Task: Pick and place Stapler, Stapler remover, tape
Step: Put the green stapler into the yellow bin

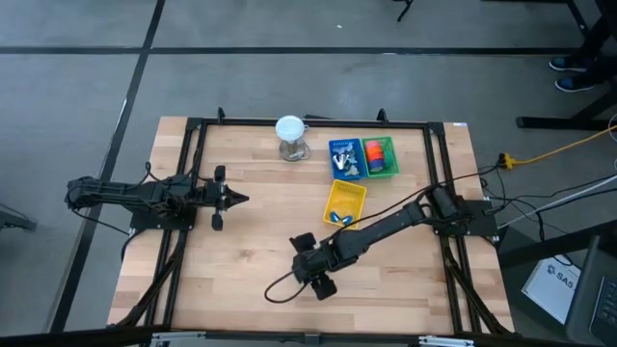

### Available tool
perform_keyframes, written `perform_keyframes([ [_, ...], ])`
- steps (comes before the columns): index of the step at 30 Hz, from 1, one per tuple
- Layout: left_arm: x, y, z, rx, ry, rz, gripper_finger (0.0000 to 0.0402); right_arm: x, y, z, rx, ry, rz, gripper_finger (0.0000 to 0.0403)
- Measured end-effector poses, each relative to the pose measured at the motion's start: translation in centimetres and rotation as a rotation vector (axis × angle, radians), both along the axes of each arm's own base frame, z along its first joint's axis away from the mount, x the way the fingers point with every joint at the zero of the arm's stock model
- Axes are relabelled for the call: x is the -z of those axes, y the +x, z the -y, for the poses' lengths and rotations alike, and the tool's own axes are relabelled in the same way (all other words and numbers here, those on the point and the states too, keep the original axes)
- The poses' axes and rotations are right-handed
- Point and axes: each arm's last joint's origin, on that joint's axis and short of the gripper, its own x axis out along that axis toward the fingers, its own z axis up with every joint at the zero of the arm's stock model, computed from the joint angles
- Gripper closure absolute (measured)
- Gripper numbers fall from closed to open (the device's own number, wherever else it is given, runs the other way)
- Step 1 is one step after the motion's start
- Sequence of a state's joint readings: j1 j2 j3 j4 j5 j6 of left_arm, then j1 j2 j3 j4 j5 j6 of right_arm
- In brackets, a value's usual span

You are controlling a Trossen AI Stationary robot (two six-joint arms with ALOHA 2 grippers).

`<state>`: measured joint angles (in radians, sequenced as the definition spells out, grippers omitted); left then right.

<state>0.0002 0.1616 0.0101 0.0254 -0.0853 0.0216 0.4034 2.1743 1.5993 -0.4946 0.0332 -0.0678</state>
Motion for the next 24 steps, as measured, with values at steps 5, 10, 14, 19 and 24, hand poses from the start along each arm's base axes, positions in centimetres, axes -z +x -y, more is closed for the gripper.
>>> perform_keyframes([
  [5, 0.0, 0.0, 0.0, 0.000, 0.000, 0.000, 0.0400, 1.0, 0.3, 0.1, -0.047, -0.099, 0.025, 0.0126],
  [10, 0.0, 0.0, 0.0, 0.000, 0.000, 0.000, 0.0400, 1.8, 0.6, 0.4, -0.035, -0.133, 0.029, 0.0126],
  [14, 0.0, 0.0, 0.0, 0.000, 0.000, 0.000, 0.0400, 2.4, 0.7, 0.4, -0.036, -0.136, 0.018, 0.0139],
  [19, 0.0, 0.0, 0.0, 0.000, 0.000, 0.000, 0.0400, 2.5, 0.7, 0.4, -0.030, -0.129, 0.013, 0.0186],
  [24, 0.0, 0.0, 0.0, 0.000, 0.000, 0.000, 0.0400, 2.6, 0.8, 0.4, -0.017, -0.108, 0.015, 0.0265],
])
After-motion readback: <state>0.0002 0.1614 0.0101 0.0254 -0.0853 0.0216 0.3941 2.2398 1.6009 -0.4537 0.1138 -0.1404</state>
